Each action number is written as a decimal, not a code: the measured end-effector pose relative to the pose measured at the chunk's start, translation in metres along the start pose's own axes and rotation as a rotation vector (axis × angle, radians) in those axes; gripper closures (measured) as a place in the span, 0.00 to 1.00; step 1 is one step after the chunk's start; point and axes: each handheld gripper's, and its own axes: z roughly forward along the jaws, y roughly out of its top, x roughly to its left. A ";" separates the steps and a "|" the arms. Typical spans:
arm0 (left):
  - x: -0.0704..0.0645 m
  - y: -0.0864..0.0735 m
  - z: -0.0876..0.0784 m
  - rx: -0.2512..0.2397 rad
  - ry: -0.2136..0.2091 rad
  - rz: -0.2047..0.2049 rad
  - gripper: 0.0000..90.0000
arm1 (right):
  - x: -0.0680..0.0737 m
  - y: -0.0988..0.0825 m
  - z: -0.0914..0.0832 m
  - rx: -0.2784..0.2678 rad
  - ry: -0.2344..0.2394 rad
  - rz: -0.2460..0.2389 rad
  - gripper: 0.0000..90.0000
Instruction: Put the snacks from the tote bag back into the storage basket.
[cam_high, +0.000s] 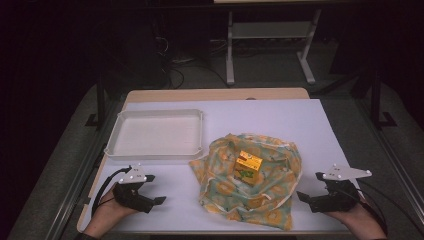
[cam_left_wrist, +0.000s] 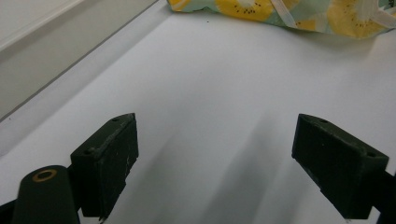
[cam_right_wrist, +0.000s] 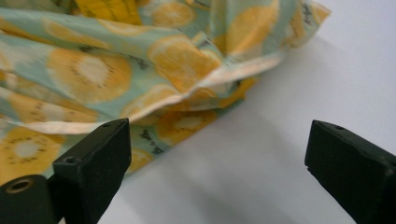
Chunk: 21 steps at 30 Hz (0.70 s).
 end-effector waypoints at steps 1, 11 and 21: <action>0.000 0.000 0.000 0.000 -0.003 -0.003 0.16 | 0.002 0.001 -0.001 -0.001 0.004 -0.007 0.08; -0.001 0.000 0.002 0.001 -0.005 -0.002 0.16 | 0.015 0.021 -0.006 -0.034 0.068 -0.056 0.14; -0.001 0.000 0.002 0.005 -0.006 -0.006 0.16 | 0.023 0.039 0.001 -0.032 0.129 -0.104 0.16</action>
